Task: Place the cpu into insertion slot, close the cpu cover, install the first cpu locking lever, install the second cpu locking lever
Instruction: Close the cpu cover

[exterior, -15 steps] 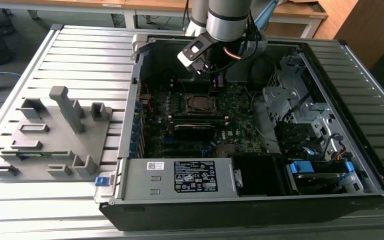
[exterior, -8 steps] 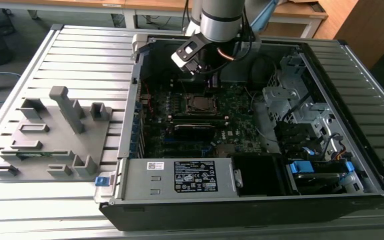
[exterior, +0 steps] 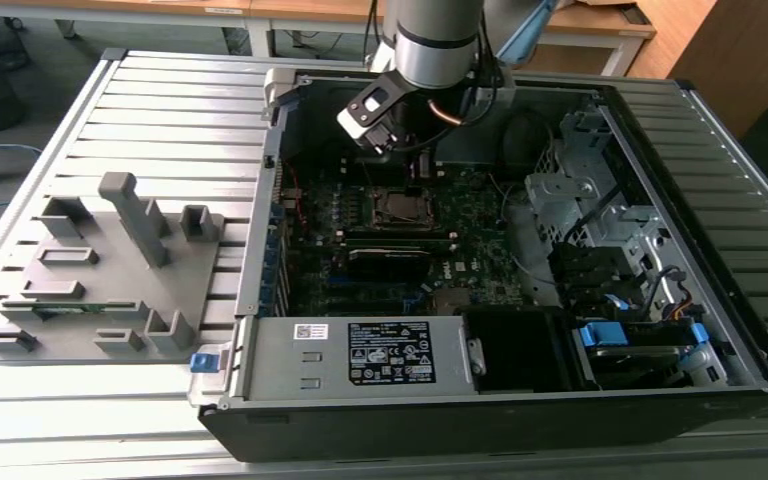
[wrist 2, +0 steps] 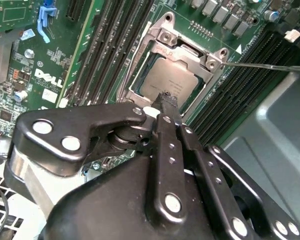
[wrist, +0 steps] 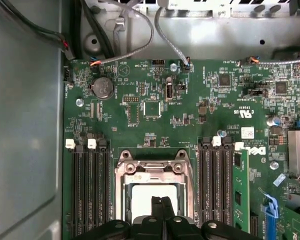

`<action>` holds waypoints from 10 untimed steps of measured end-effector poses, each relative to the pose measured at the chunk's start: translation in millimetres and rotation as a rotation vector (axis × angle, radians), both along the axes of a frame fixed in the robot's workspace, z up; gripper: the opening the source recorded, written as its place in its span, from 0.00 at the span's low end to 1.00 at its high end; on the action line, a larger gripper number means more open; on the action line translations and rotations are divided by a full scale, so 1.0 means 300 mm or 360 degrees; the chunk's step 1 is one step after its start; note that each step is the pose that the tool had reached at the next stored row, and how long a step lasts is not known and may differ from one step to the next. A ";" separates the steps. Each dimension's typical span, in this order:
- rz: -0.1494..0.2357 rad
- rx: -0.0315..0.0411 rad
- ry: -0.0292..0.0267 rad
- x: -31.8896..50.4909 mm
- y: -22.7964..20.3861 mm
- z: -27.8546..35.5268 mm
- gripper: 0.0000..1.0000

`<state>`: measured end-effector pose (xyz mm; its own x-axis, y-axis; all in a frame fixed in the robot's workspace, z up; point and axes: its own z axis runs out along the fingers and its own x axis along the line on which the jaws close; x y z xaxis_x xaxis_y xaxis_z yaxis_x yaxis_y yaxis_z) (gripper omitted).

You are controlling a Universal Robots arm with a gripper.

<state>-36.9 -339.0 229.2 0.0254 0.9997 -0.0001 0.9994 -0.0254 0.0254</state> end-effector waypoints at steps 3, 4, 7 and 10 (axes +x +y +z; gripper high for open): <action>0.0000 0.0000 0.00003 0.000 0.000 0.000 0.11; 0.0000 0.0000 0.00002 0.000 0.000 0.000 0.11; 0.0003 0.0000 0.00002 0.000 0.000 0.000 0.11; 0.0043 0.0000 0.00001 -0.001 0.000 -0.001 0.11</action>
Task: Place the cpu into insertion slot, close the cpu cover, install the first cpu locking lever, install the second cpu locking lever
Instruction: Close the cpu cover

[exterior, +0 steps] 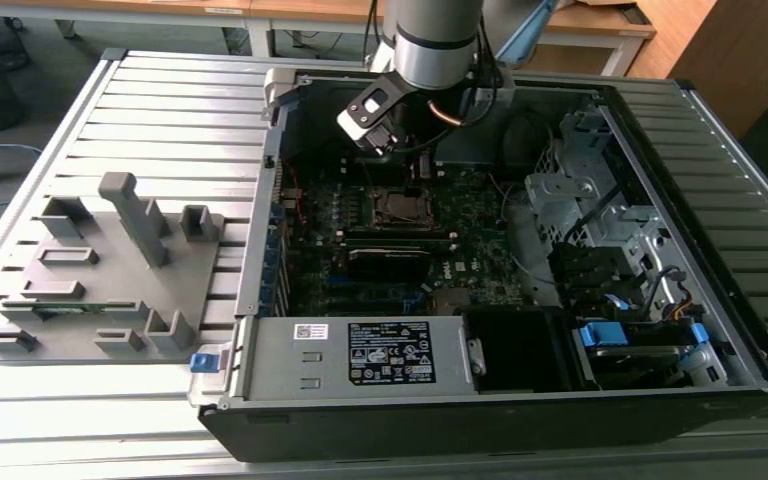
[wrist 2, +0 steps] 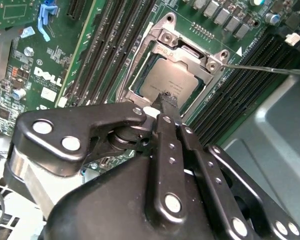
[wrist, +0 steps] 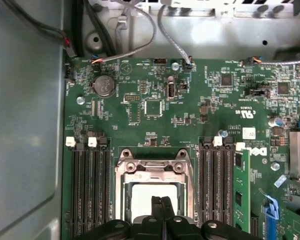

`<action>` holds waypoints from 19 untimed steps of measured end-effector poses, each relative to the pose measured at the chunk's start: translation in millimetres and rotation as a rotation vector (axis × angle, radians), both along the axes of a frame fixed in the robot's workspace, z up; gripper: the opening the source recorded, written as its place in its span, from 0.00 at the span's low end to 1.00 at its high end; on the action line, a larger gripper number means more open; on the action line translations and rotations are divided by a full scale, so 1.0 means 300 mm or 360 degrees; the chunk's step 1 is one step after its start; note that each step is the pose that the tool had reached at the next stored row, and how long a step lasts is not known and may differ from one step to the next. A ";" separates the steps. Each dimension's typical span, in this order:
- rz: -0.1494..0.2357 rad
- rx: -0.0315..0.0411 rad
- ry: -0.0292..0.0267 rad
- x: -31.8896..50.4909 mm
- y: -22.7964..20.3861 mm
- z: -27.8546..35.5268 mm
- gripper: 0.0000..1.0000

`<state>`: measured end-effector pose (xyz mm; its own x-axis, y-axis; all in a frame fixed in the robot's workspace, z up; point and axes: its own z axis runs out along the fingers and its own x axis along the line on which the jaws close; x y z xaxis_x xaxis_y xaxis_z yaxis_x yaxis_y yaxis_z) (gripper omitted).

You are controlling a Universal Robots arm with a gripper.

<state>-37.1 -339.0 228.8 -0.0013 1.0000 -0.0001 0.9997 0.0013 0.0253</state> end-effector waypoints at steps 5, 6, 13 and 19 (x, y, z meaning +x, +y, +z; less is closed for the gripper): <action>0.0106 0.0000 0.00000 0.000 0.000 -0.001 0.11; 0.0121 0.0000 0.00000 0.000 0.000 -0.001 0.11; 0.0131 0.0000 0.00001 0.000 0.000 -0.001 0.11; 0.0146 0.0000 0.00000 0.000 0.000 -0.001 0.11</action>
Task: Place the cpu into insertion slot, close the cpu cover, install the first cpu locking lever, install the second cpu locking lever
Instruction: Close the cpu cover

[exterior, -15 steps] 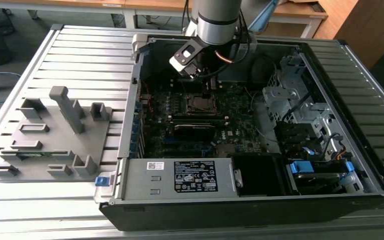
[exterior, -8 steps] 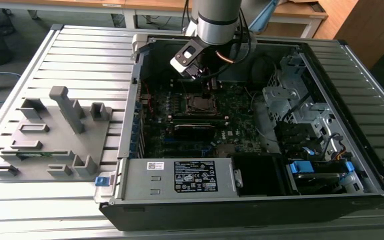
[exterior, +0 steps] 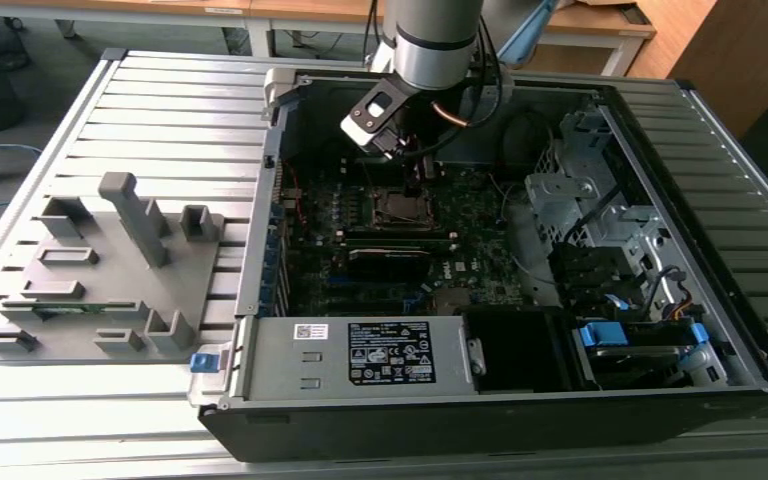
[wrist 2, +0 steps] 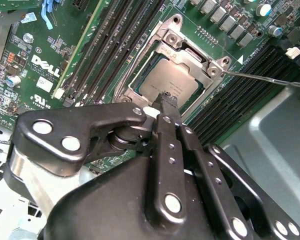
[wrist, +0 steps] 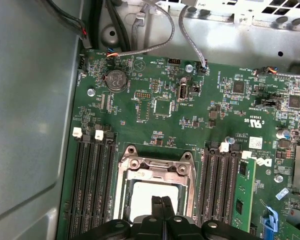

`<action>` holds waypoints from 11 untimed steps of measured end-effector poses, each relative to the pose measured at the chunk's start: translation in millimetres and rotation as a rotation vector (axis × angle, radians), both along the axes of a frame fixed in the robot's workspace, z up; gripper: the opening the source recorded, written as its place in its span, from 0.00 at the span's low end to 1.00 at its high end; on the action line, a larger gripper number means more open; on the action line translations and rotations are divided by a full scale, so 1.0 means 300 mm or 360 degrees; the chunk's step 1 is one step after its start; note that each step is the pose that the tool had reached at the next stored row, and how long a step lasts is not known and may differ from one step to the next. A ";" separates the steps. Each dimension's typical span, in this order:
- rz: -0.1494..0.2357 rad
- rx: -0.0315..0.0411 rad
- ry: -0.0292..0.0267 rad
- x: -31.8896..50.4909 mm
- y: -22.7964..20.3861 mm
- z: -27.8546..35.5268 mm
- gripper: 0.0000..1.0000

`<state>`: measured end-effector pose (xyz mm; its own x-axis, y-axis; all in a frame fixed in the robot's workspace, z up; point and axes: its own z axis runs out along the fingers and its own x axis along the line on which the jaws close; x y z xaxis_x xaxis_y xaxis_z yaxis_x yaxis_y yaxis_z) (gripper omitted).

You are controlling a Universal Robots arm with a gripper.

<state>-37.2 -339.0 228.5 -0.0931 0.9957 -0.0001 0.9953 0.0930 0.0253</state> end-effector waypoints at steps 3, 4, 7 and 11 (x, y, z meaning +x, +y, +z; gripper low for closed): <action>0.0000 0.0000 0.00000 0.000 0.000 0.000 0.11; 0.0000 0.0000 0.00000 0.000 0.000 0.000 0.11; 0.0000 0.0000 0.00000 0.000 0.000 0.000 0.11; 0.0006 0.0000 0.00000 0.000 0.000 0.000 0.11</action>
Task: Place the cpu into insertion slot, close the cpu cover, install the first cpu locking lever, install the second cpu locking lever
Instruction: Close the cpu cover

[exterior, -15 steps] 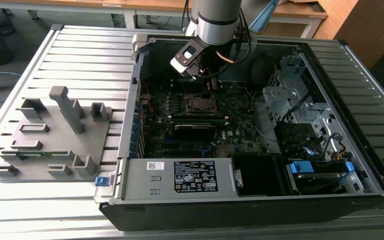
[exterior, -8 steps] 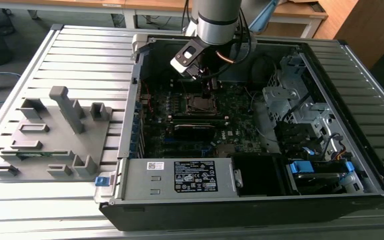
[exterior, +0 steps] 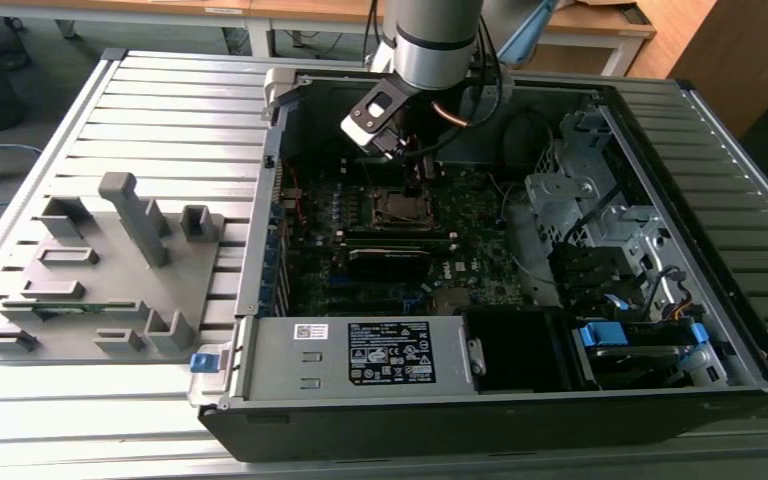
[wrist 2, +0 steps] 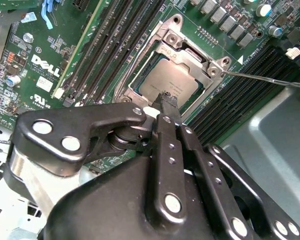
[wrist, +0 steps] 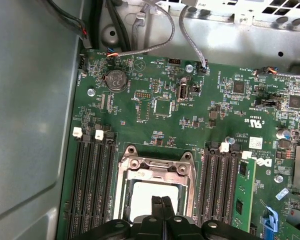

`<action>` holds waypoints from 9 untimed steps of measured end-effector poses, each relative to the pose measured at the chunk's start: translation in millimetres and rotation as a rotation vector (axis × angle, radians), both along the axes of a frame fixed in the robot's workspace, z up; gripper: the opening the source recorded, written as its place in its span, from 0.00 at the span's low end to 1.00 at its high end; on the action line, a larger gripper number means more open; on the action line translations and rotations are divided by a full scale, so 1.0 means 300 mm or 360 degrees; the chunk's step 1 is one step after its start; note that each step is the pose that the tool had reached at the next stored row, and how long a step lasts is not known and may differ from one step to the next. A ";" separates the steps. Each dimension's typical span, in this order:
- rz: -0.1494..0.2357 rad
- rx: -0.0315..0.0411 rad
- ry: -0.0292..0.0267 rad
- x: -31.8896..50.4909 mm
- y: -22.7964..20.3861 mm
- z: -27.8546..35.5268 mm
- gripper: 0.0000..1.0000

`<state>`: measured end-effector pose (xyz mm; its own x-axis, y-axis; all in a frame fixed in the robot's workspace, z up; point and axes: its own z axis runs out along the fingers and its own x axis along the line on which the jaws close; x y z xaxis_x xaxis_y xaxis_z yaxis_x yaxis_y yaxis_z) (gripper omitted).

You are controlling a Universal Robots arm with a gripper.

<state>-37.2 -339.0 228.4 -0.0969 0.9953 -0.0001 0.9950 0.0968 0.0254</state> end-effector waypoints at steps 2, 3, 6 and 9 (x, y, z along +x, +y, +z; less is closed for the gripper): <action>0.0007 0.0000 0.00001 0.000 0.000 0.000 0.11; 0.0007 0.0000 0.00001 0.000 0.000 0.000 0.11; 0.0007 0.0000 0.00001 0.000 0.000 0.000 0.11; 0.0011 0.0000 0.00000 0.000 0.000 0.000 0.11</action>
